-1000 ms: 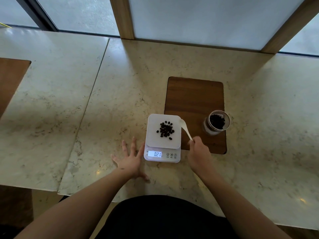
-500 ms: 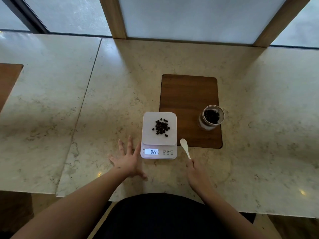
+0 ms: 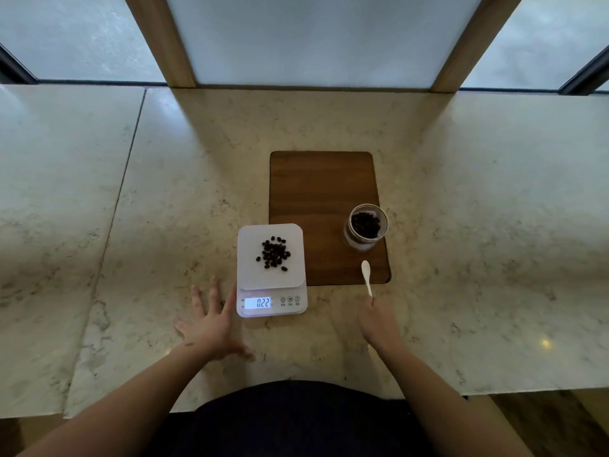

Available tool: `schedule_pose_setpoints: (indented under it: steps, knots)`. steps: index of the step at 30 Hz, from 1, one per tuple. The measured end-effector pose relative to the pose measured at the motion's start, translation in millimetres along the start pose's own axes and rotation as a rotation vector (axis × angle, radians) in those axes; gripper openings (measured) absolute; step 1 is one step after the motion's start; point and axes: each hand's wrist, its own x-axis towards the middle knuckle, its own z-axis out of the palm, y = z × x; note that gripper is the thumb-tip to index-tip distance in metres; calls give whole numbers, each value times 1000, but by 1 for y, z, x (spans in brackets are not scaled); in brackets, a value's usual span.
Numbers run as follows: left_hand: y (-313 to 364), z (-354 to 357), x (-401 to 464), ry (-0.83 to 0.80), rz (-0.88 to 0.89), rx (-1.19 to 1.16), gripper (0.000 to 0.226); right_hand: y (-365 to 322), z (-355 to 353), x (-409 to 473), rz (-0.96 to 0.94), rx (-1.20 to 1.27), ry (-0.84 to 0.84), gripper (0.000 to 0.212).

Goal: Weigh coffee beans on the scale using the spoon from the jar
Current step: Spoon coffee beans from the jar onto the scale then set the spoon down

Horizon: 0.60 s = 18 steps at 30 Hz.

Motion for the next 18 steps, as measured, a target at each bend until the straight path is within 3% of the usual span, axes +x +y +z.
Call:
schedule_pose_setpoints:
  steps: [18]
  knots:
    - [7, -5, -8, -13, -1, 28, 160, 0, -10, 18, -136, -282, 131, 30]
